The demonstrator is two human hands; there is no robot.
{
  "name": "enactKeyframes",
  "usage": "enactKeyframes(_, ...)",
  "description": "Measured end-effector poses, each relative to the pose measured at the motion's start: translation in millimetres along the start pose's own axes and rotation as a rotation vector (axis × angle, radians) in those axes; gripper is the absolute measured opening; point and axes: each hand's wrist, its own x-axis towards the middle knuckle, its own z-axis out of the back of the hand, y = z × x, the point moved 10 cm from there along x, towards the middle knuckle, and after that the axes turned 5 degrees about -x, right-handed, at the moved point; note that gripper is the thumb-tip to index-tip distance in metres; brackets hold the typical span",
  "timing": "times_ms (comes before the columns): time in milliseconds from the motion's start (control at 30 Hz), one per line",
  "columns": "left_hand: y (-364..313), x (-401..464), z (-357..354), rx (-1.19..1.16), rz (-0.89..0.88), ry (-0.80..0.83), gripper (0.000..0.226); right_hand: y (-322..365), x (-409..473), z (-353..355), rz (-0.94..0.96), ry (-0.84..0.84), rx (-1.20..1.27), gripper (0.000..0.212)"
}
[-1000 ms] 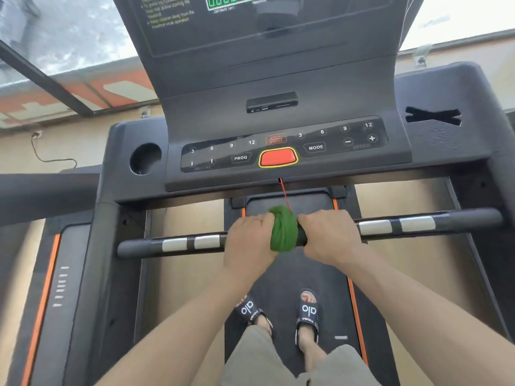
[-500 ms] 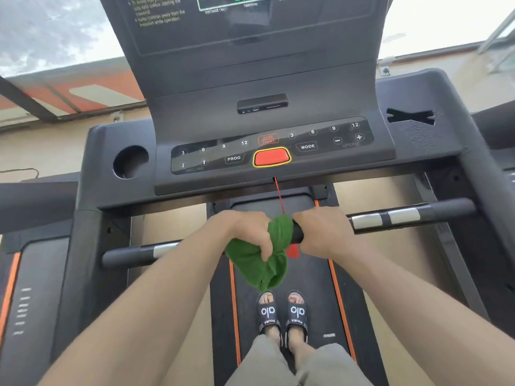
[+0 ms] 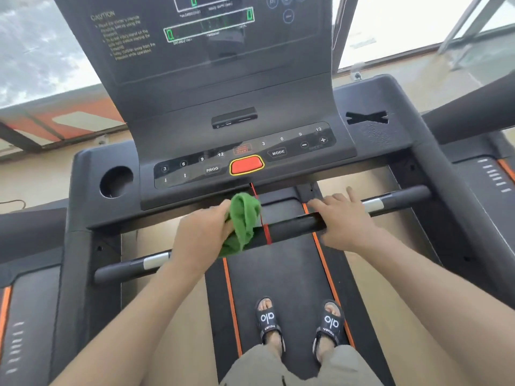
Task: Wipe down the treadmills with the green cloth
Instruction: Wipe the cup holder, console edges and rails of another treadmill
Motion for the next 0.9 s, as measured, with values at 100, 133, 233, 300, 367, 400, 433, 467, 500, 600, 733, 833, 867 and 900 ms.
enactKeyframes(100, -38, 20, 25, -0.098, -0.059, -0.088, 0.014, -40, -10, -11, 0.0, 0.066, 0.014, 0.075)
enactKeyframes(133, -57, 27, 6, -0.129, -0.087, 0.006, 0.01, -43, -10, -12, 0.029, 0.069, 0.026, 0.077)
enactKeyframes(233, -111, 28, -90, -0.056, -0.141, 0.372, 0.041, -43, -6, -11, 0.067, 0.033, 0.055, 0.08)
enactKeyframes(300, -123, 33, -137, 0.046, -0.038, 0.512, 0.054, -43, -6, -11, 0.095, -0.005, 0.057, 0.08)
enactKeyframes(367, -130, 49, -156, 0.097, 0.032, 0.522, 0.045, -46, -6, -13, 0.131, -0.044, 0.047, 0.079)
enactKeyframes(400, -132, 57, -162, 0.127, 0.061, 0.543, 0.041, -49, -5, -13, 0.132, -0.059, 0.061, 0.078)
enactKeyframes(433, -134, 62, -168, 0.137, 0.087, 0.564, 0.038, -52, -2, -13, 0.123, -0.065, 0.085, 0.075)
enactKeyframes(467, -137, 66, -173, 0.125, 0.106, 0.577, 0.037, -53, 0, -12, 0.11, -0.064, 0.11, 0.073)
enactKeyframes(500, -140, 67, -175, 0.11, 0.118, 0.588, 0.038, -52, 2, -10, 0.103, -0.064, 0.13, 0.072)
enactKeyframes(600, -142, 59, -165, 0.079, 0.064, 0.532, 0.04, -64, 2, -11, 0.113, -0.06, 0.078, 0.068)
enactKeyframes(733, -80, 23, -145, 0.091, 0.07, 0.545, 0.046, -138, -7, -14, -0.014, -0.049, -0.116, 0.038)
enactKeyframes(833, -69, 22, -148, 0.185, 0.099, 0.639, 0.048, -155, -11, -13, -0.005, -0.058, -0.05, 0.023)
enactKeyframes(867, -78, 27, -153, 0.205, 0.084, 0.673, 0.046, -152, -10, -14, 0.004, -0.047, -0.027, 0.021)
enactKeyframes(900, -90, 36, -158, 0.211, 0.077, 0.693, 0.042, -148, -8, -14, 0.019, -0.042, -0.01, 0.021)
